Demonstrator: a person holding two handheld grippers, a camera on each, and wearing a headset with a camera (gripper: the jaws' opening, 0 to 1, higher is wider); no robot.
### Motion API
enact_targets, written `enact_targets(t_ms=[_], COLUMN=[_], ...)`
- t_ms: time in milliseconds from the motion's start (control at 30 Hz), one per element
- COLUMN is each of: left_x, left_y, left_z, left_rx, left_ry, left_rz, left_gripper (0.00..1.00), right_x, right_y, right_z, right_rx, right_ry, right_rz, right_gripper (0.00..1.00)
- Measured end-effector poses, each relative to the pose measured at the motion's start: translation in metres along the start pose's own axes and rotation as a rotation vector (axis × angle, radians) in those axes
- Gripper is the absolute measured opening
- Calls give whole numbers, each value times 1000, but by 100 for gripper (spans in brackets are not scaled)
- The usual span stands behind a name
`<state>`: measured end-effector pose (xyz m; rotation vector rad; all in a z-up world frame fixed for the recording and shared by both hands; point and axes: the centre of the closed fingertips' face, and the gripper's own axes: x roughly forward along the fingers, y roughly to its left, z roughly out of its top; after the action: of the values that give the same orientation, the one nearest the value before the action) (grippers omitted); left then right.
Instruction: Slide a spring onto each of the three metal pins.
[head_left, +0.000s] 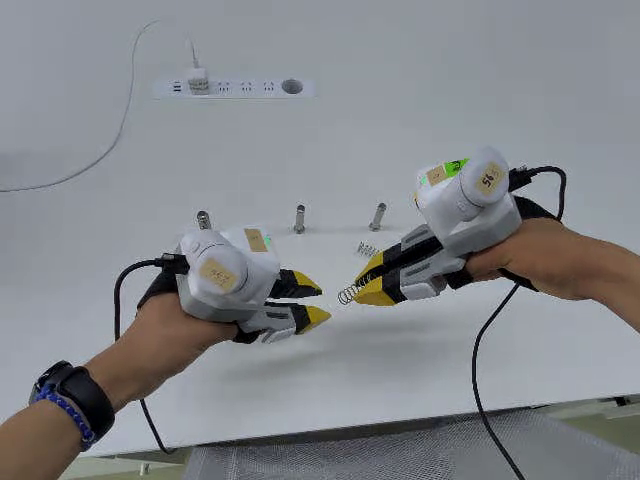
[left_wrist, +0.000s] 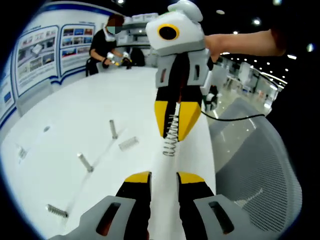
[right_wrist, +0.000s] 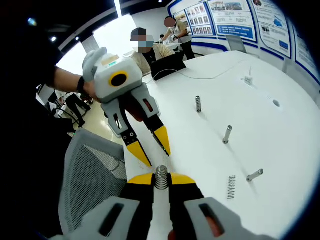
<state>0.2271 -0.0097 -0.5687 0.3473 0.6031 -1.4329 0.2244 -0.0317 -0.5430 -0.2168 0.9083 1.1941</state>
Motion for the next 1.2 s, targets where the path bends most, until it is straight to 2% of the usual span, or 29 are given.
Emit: enact_targets(t_ms=[233,333,500,733,1033,1200], left_x=[-1,-2,-8,-16,-25,-28], left_y=[5,8,15,26,44,50], left_z=[-12,-23,-31,-33,-34,-39], left_rx=[-30,-27,-76,-139,-196,-207], left_ry=[11,36,27,-4,-38,-34], left_rz=[25,49,84,129,192,222], left_gripper=[23,25,29,31,35,39], right_x=[2,2,3,3,-4,-4], right_y=[-12,-20,-30,-38,-56,-67], right_z=[-8,-13,-19,-19,-8,-1], right_rx=[4,9,14,28,28,17], right_ry=[46,70,96,108,110,117], right_rz=[-43,-76,-95,-114,-141,-162], right_gripper=[12,12,12,12,12,12])
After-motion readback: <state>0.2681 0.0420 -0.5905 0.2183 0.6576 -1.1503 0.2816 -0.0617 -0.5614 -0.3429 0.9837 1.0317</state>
